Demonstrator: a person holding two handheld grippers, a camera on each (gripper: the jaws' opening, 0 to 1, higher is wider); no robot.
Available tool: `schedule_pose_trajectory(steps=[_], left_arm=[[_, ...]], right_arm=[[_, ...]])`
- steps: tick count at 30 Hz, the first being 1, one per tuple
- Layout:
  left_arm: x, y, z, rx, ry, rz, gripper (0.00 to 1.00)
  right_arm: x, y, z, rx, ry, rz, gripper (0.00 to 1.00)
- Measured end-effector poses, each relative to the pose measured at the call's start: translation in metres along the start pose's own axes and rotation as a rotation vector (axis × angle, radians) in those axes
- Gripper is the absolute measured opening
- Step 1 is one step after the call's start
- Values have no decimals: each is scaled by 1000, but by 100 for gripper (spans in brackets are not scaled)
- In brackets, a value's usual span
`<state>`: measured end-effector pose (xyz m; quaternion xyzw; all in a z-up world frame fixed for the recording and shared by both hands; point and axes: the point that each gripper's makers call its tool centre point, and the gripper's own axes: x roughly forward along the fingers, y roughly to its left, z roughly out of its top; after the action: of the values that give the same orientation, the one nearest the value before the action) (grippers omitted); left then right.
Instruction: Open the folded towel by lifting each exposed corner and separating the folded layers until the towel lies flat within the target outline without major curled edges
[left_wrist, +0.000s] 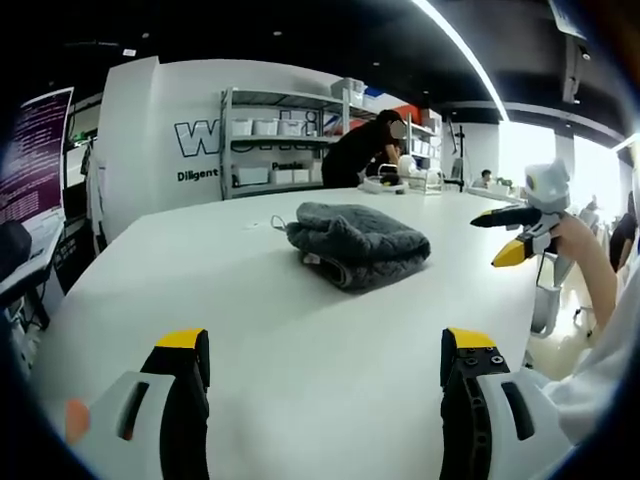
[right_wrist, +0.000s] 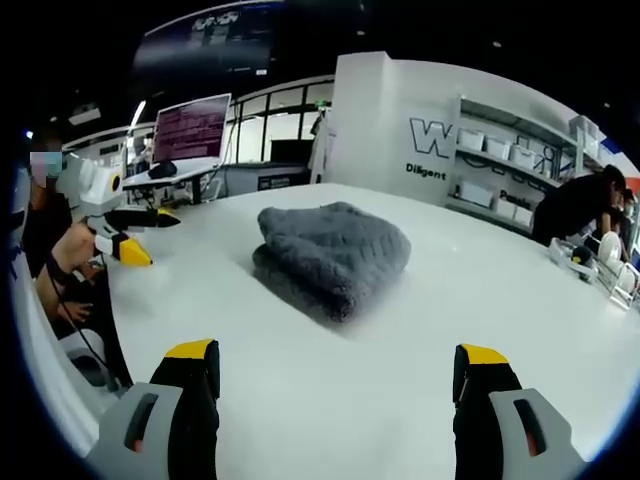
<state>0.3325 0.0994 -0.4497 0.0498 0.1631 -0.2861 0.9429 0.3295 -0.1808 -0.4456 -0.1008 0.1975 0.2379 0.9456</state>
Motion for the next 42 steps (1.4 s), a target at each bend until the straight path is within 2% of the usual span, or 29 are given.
schedule_pose_trajectory(steps=[22, 31, 42], left_arm=[[-8, 7, -3, -9, -8, 9, 95], [-8, 12, -5, -12, -5, 16, 95], [-13, 16, -5, -24, -14, 35, 95]], right_arm=[[24, 19, 20, -60, 3, 52, 99], [38, 27, 44, -105, -26, 83, 99], [69, 41, 67, -137, -44, 149, 98]])
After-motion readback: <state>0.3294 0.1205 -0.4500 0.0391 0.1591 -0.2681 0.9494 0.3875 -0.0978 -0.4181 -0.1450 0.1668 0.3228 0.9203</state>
